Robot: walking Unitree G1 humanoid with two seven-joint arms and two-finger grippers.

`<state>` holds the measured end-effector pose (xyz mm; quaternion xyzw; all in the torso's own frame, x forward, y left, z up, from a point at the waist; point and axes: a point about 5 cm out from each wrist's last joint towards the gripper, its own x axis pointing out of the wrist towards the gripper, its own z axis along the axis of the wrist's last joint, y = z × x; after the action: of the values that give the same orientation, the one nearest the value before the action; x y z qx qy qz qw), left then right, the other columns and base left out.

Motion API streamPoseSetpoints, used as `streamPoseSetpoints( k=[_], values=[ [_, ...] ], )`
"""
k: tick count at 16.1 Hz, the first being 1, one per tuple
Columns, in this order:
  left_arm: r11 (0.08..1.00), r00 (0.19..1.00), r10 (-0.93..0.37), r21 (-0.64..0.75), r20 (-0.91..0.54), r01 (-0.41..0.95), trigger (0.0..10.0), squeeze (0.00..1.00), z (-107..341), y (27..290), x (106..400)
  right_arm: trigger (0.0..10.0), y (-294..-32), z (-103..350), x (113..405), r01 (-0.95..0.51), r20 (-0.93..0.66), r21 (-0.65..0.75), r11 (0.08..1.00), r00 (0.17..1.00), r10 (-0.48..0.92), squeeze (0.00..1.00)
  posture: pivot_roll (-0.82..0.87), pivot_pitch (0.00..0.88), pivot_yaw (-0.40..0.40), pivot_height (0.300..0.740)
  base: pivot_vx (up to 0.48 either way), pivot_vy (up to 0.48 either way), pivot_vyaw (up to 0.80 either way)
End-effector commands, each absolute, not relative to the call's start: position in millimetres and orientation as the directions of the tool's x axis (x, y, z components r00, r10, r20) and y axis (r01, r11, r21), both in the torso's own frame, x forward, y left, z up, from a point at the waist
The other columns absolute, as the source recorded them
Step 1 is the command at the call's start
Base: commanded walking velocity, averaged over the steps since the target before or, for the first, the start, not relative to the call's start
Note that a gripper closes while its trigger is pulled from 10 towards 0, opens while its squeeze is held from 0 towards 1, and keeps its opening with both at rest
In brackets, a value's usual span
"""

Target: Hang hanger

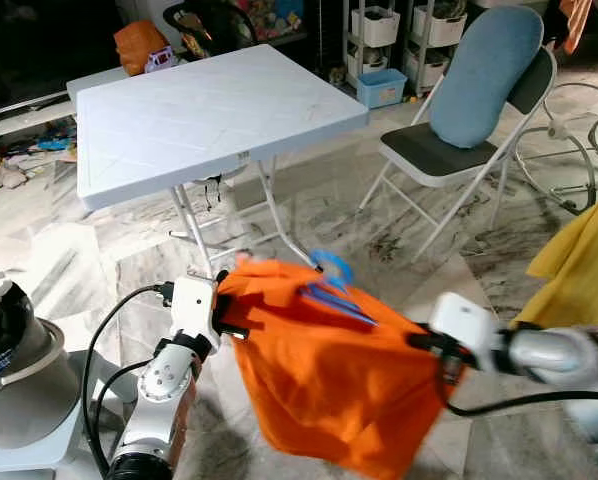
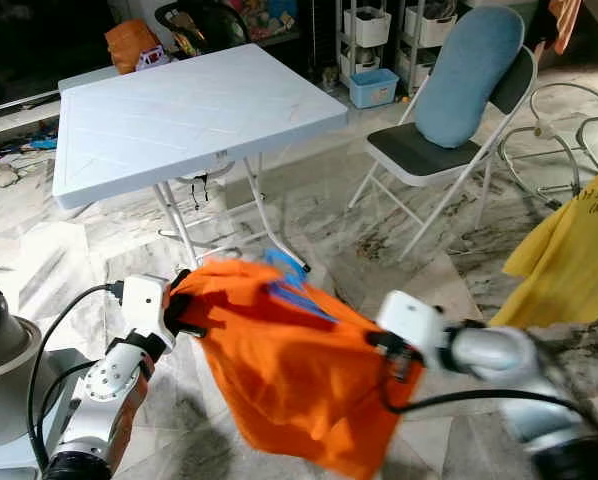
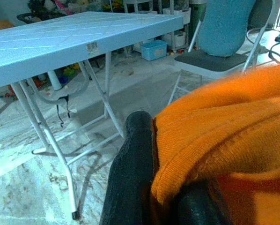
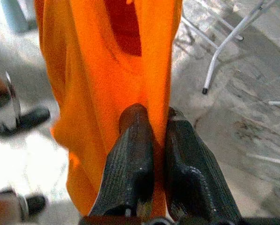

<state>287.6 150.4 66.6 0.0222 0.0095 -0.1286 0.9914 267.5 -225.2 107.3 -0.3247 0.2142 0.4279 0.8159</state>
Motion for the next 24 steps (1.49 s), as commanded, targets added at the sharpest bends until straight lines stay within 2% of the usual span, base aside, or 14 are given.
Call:
streamPoseSetpoints(
  k=[1, 6, 9, 11, 14, 15, 16, 17, 20, 24],
  values=[
    [0.976, 0.979, -0.202, 0.069, -0.034, 0.204, 0.0, 0.00, 67, 166, 289, 10.0, -242, 117, 269, -0.831, -0.643, -0.383, 0.403, 0.553, 0.530, 0.00, -0.11, 0.000, 0.101, 0.740, 0.000, 0.000, 0.00],
    [0.972, 0.972, -0.216, 0.078, -0.090, 0.223, 0.0, 0.00, 60, 165, 290, 10.0, -284, 133, 269, -0.835, -0.720, -0.457, 0.307, 0.550, 0.423, 0.00, -0.12, 0.000, 0.111, 0.740, 0.000, 0.000, 0.00],
    [0.963, 0.958, -0.239, 0.086, -0.156, 0.254, 0.0, 0.00, 49, 164, 286, 10.0, -282, 157, 269, -0.847, -0.682, -0.450, 0.285, 0.531, 0.503, 0.00, -0.12, 0.000, 0.117, 0.740, 0.000, 0.000, 0.00],
    [0.960, 0.949, -0.244, 0.086, -0.200, 0.266, 0.0, 0.00, 43, 166, 284, 10.0, -275, 187, 264, -0.878, -0.640, -0.410, 0.247, 0.470, 0.608, 0.00, -0.12, 0.000, 0.119, 0.740, 0.000, 0.000, 0.00],
    [0.952, 0.931, -0.270, 0.080, -0.245, 0.296, 0.0, 0.00, 37, 162, 282, 10.0, -270, 213, 258, -0.903, -0.605, -0.382, 0.198, 0.406, 0.684, 0.00, -0.13, 0.000, 0.119, 0.740, 0.000, 0.000, 0.00],
    [0.950, 0.928, -0.269, 0.086, -0.258, 0.300, 4.6, 0.00, 34, 158, 281, 10.0, -264, 217, 260, -0.901, -0.565, -0.375, 0.219, 0.410, 0.716, 0.00, -0.13, 0.000, 0.120, 0.740, 0.000, 0.000, 0.00],
    [0.955, 0.932, -0.267, 0.063, -0.247, 0.290, 10.0, 0.00, 34, 154, 281, 10.0, -259, 212, 263, -0.892, -0.555, -0.388, 0.231, 0.426, 0.715, 0.00, -0.13, 0.000, 0.120, 0.740, 0.000, 0.000, 0.00],
    [0.958, 0.935, -0.275, 0.020, -0.224, 0.287, 10.0, 1.00, 37, 149, 281, 10.0, -253, 200, 264, -0.893, -0.570, -0.391, 0.223, 0.425, 0.704, 0.00, -0.13, 0.000, 0.119, 0.740, 0.000, 0.000, 0.00],
    [0.956, 0.941, -0.286, 0.009, -0.180, 0.292, 10.0, 1.00, 42, 142, 280, 10.0, -225, 168, 261, -0.901, -0.517, -0.349, 0.257, 0.413, 0.749, 0.00, -0.11, 0.000, 0.115, 0.740, 0.000, 0.000, 0.00],
    [0.961, 0.948, -0.267, 0.029, -0.173, 0.276, 10.0, 1.00, 43, 145, 281, 10.0, -212, 155, 265, -0.887, -0.466, -0.329, 0.324, 0.451, 0.762, 0.00, -0.11, 0.000, 0.115, 0.740, 0.000, 0.000, 0.00]
  ],
)
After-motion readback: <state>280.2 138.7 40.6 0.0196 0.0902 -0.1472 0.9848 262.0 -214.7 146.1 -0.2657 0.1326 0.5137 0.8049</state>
